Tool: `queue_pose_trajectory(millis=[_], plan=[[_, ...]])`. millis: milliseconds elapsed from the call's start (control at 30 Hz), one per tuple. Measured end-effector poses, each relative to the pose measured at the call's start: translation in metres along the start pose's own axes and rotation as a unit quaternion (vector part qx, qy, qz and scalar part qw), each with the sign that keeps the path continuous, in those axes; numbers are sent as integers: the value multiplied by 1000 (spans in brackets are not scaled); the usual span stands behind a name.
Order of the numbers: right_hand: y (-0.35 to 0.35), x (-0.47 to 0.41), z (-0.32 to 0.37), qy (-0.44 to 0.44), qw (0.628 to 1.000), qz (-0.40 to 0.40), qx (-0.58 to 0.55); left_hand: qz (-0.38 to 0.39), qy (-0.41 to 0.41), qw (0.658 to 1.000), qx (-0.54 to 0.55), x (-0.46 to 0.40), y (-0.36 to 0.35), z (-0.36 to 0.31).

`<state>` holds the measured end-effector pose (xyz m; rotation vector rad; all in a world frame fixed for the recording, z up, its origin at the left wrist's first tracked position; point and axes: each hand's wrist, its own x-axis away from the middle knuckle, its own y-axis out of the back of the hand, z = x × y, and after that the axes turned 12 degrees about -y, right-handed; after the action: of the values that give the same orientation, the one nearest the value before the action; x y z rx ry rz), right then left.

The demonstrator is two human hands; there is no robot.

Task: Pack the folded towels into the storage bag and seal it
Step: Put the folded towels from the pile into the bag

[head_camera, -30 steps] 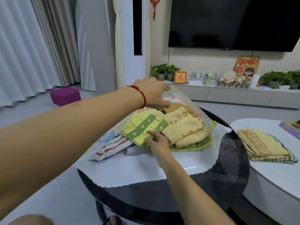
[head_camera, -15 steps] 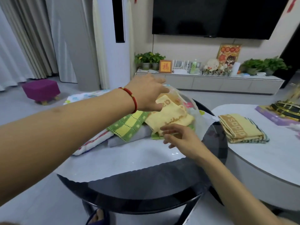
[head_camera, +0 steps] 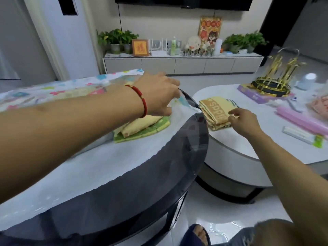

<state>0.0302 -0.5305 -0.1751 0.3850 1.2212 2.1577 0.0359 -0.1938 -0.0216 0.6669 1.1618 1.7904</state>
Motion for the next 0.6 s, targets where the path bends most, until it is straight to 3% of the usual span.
queue_pose_trajectory(millis=[133, 367, 600], plan=[[-21, -52, 8, -8, 994, 28, 105, -9, -1, 1000, 6, -12, -8, 7], [-38, -90, 11, -62, 993, 67, 71, -34, 3, 999, 18, -13, -18, 12], [-2, -57, 31, 36, 999, 14, 22, -16, 26, 999, 12, -4, -15, 13]])
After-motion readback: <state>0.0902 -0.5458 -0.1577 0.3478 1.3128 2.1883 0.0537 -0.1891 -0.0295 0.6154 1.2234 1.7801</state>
